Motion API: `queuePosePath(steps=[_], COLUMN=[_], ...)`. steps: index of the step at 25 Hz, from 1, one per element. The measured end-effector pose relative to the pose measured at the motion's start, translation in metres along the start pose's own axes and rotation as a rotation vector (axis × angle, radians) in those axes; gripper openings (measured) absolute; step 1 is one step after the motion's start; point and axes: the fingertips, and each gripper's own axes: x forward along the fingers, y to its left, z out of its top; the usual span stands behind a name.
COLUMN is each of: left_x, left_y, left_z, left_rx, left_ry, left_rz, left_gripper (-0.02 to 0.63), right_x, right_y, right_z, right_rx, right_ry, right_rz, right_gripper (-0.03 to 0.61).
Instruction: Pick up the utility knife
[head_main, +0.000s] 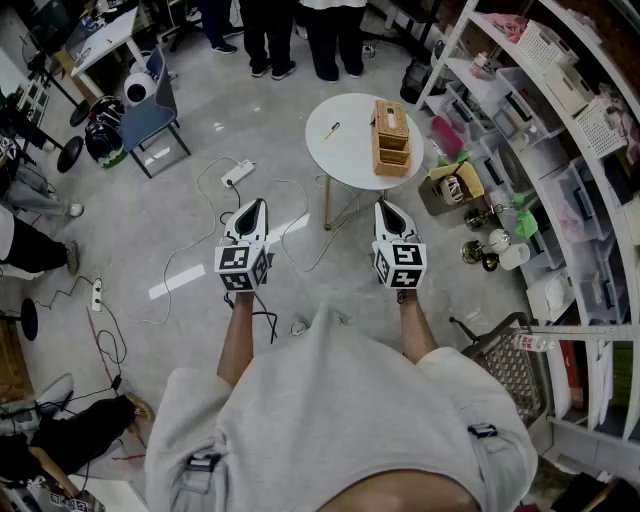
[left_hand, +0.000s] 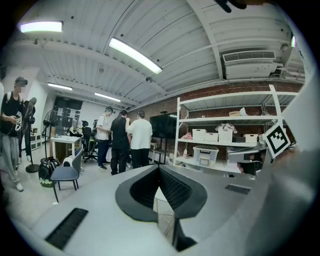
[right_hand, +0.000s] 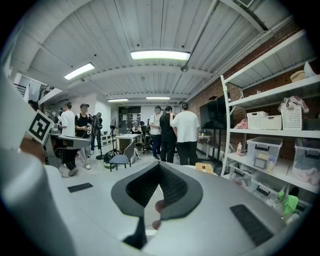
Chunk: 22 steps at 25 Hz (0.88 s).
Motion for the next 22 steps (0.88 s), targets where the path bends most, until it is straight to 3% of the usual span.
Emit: queuePosePath(steps=[22], left_x=[0.018], left_y=[-0.022], left_z=[-0.001], left_rx=[0.005], left_ry=[0.008], left_rz=[0.030], left_gripper=[0.020], right_x=[0.012], right_y=[-0.014], right_z=[-0.005], right_rx=[-0.009], right_ry=[-0.010], right_rz=[0.060], right_gripper=[0.031])
